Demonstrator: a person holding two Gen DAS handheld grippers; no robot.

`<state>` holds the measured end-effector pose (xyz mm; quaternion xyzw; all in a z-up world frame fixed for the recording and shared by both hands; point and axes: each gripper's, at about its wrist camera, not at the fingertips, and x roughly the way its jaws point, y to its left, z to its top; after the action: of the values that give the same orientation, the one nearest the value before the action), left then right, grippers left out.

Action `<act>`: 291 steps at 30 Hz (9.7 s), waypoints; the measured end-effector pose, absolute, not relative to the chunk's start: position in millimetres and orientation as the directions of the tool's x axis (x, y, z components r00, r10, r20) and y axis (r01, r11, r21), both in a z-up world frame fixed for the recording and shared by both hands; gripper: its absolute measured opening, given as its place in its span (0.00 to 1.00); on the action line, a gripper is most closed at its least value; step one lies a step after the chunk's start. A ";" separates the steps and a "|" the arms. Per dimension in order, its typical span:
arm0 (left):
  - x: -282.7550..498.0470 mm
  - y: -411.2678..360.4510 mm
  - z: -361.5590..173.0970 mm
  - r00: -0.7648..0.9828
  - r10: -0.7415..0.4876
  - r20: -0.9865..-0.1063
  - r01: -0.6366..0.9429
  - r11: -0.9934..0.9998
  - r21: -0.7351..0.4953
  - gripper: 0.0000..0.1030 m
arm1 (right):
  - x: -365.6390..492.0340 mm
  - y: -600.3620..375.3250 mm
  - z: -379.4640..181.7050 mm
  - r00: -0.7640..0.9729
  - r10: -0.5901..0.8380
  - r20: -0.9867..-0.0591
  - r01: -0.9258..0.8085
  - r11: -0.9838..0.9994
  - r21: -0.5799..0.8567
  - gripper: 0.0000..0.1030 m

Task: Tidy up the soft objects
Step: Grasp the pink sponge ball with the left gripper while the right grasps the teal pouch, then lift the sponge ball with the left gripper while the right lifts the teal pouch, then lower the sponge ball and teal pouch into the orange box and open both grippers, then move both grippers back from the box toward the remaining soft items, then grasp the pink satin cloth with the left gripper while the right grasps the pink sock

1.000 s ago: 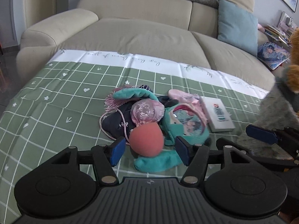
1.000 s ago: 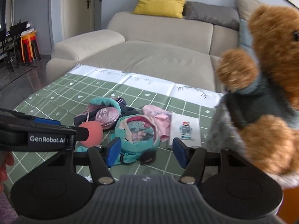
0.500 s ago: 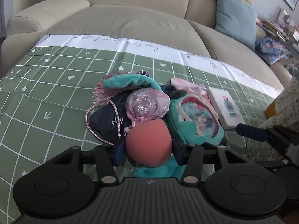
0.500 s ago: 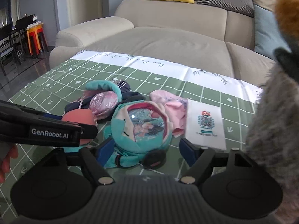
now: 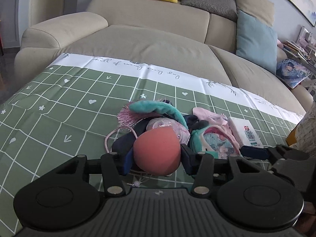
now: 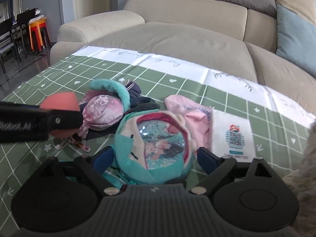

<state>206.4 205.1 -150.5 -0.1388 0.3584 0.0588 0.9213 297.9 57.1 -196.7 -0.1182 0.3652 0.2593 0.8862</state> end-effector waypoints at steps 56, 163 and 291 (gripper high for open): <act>84.7 128.2 -36.2 0.807 -0.053 -0.588 -0.075 0.979 -0.191 0.54 | 132.1 -50.3 -35.7 0.694 0.448 -0.563 -0.586 0.806 -0.082 0.74; 245.3 -242.2 -39.7 0.647 -0.002 -0.762 0.605 0.609 0.512 0.70 | 275.4 -350.1 -70.3 0.795 0.049 -0.604 -0.201 0.962 -0.186 0.88; 262.6 210.3 -161.8 0.787 -0.026 -0.616 -0.062 0.991 -0.120 0.58 | 353.2 64.3 -216.6 0.724 0.245 -0.644 -0.363 0.930 -0.053 0.41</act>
<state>262.6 210.3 -161.8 -0.0672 0.3262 0.0097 0.9428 353.2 64.3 -216.6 -0.0881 0.3328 0.1644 0.9244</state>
